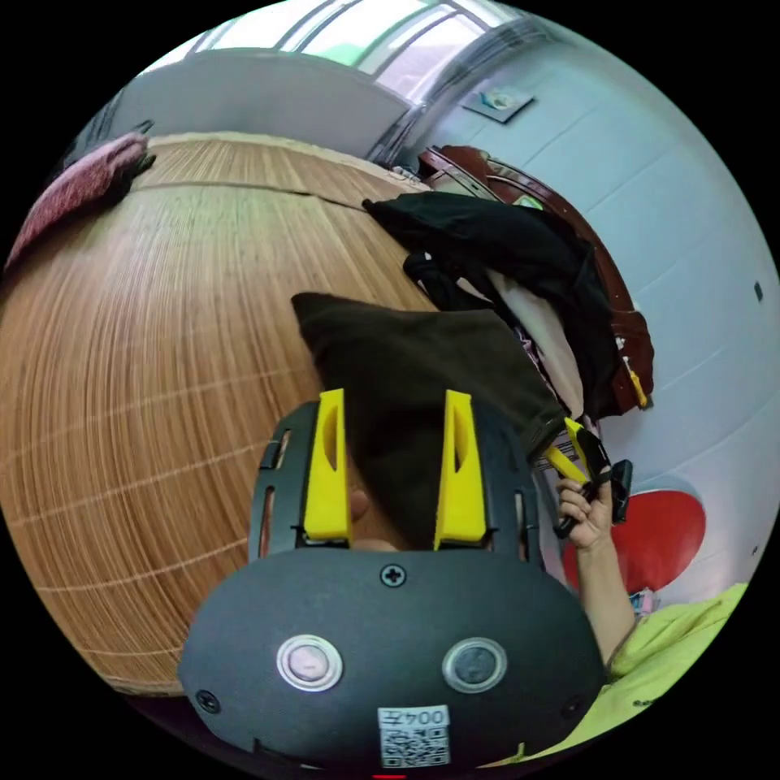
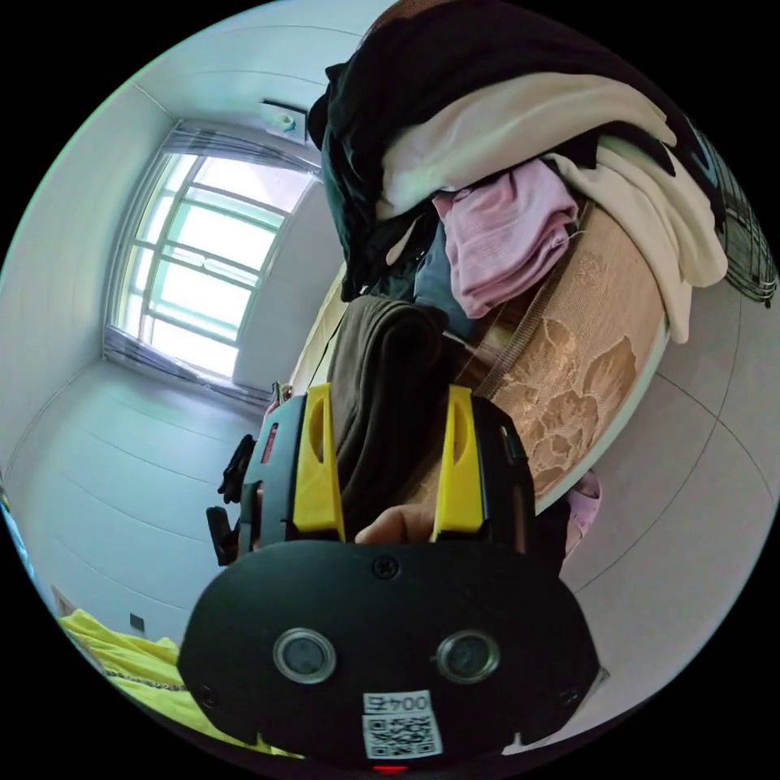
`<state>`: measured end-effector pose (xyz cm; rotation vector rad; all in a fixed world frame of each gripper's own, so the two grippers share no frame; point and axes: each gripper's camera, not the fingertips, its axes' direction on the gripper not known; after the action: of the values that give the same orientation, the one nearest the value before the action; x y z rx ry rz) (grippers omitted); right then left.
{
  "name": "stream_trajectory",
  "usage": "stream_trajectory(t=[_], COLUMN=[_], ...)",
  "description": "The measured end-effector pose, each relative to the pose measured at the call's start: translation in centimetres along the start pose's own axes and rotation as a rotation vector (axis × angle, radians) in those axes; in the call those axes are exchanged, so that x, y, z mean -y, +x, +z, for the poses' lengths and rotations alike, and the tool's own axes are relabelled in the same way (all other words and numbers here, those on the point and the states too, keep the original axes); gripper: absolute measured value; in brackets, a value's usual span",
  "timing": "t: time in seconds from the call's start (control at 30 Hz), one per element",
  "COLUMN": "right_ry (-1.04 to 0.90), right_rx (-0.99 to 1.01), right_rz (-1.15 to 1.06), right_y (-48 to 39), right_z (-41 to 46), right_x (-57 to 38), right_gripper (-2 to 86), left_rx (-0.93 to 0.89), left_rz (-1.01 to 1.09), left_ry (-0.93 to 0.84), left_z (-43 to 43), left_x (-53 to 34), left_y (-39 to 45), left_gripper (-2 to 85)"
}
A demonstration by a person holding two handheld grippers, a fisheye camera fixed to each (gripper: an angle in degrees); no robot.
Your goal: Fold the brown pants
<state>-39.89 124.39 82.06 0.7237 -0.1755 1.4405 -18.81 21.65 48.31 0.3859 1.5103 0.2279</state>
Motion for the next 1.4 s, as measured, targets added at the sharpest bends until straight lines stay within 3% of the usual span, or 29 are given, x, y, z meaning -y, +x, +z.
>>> stream_trajectory(t=[0.13,0.2,0.23,0.43,0.53,0.6,0.83,1.07,1.27,1.4], right_ry=[0.084,0.299,0.318,0.045,0.046,0.060,-0.074,-0.334,-0.098,-0.047], right_rx=[-0.068,-0.107,-0.103,-0.088,-0.217,-0.217,-0.127,-0.075,-0.265,-0.241], right_rz=[0.050,0.084,0.075,0.017,0.009,0.026,0.021,-0.126,-0.333,-0.674], right_y=[0.2,0.2,0.2,-0.6,-2.8,-4.4,-10.0,-17.5,-20.7,-27.9], right_z=[-0.3,-2.9,-3.0,4.0,5.4,5.8,9.3,15.3,9.3,9.5], right_x=[0.2,-0.8,-0.8,1.0,0.2,-0.8,-5.9,-18.1,-19.4,-21.8], right_gripper=[17.4,16.7,16.8,17.8,14.0,11.3,8.8,9.8,7.4,0.7], left_rx=[0.012,-0.037,-0.060,-0.008,0.209,0.229,0.279,0.352,0.347,0.359], left_rz=[-0.071,-0.088,-0.083,0.044,0.094,0.109,0.119,-0.015,0.068,0.242], left_ry=[0.023,0.037,0.037,0.017,0.004,-0.009,0.042,0.033,0.201,0.228], left_z=[0.0,0.3,0.9,4.4,5.4,5.4,-2.3,-12.6,-17.3,-15.7], left_x=[-3.7,-4.7,-5.1,-6.5,-7.1,-7.1,-9.4,-17.7,-21.3,-20.5], left_y=[-1.6,-1.5,-1.0,4.5,6.9,7.4,4.2,-5.1,-3.1,1.0], left_gripper=[20.6,21.6,22.1,23.1,18.6,15.9,9.2,7.2,2.4,0.9])
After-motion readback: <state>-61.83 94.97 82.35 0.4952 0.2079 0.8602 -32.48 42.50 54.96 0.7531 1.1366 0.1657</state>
